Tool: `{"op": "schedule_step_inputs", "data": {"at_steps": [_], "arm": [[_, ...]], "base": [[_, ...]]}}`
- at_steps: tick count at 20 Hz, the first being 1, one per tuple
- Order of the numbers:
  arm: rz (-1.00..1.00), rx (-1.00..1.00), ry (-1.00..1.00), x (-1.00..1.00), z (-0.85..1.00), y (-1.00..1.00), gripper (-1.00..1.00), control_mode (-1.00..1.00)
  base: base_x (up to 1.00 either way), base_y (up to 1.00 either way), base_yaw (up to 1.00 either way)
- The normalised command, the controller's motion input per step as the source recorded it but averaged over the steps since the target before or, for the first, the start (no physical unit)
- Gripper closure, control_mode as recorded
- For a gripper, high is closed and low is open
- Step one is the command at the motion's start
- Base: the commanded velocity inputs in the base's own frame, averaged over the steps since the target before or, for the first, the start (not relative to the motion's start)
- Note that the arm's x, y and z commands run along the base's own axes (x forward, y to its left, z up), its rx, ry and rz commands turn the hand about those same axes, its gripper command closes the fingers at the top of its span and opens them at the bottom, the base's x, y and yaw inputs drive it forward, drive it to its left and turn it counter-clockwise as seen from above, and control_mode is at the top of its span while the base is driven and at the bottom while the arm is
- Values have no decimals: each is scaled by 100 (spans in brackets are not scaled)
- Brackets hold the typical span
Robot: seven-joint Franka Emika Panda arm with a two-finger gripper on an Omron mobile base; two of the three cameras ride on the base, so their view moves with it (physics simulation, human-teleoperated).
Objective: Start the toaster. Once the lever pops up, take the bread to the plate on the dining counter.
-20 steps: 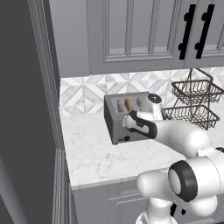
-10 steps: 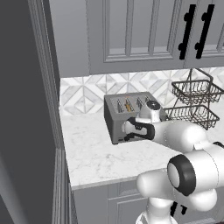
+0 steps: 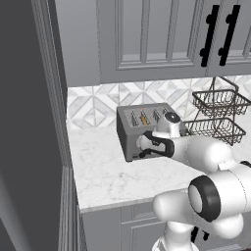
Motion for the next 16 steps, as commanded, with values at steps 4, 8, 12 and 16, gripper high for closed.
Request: {"op": "schedule_step_inputs", "data": {"at_steps": [4,8,12,16], "arm": [[-2,0,-8,-19,58,-1,-100,-100],[-7,0,-8,-25,76,-7,-100,-100],[-3,0,-14,-23,83,0,-100,-100],[0,0,-39,-16,59,0,-100,-100]], "base": [[0,0,0],[0,0,0],[0,0,0],[0,0,0]]}}
